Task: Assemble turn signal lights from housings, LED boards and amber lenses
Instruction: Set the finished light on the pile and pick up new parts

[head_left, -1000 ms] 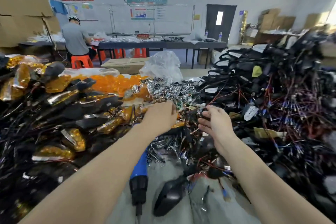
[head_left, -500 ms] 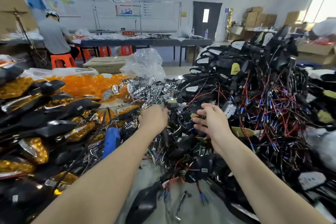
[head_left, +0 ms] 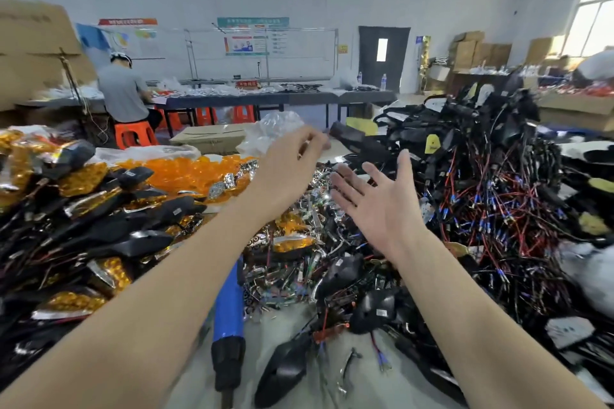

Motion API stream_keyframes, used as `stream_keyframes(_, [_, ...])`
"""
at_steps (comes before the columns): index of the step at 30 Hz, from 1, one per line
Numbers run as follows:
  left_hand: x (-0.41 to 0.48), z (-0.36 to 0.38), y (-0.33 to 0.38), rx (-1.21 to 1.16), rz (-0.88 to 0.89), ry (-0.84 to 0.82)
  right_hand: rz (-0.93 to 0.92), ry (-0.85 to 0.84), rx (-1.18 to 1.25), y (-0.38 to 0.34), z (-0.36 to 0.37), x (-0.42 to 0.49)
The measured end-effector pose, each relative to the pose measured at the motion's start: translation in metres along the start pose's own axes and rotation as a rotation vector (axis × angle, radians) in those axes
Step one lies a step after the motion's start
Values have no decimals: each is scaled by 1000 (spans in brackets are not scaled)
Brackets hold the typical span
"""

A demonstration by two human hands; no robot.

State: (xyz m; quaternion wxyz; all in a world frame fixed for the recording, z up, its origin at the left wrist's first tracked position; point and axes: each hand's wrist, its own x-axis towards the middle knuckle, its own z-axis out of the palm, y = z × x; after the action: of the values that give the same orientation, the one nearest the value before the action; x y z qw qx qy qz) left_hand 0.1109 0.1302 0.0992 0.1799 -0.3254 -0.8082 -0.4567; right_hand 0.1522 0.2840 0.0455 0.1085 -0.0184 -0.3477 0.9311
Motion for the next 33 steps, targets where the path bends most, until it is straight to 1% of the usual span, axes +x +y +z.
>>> stream_keyframes(2, [-17,2,-7,130,15,-85,-63,5,89,3,11,-2])
stream_keyframes(5, [-44,9,-23,278,37,-142,-141,136,215,14,16,-6])
stream_keyframes(8, [-68,17,-34,411,94,-142,-150,148,254,27,10,-17])
stream_keyframes(12, [-94,28,-40,536,155,-68,-134,156,342,49,-2,-29])
stream_keyframes(14, [-103,33,-43,571,132,-74,-118,159,361,58,-6,-32])
stream_keyframes(16, [-108,35,-50,585,100,-113,-124,130,358,65,-12,-32])
stream_keyframes(22, [-113,40,-70,566,80,-160,-105,65,328,74,-32,-19])
stream_keyframes(28, [-107,52,-92,528,-24,-185,-72,-53,249,90,-48,7])
stream_keyframes(30, [-102,52,-97,421,-76,-165,-57,-68,249,94,-49,15])
stream_keyframes(33, [-90,52,-102,153,-175,-57,-54,-50,221,97,-48,28])
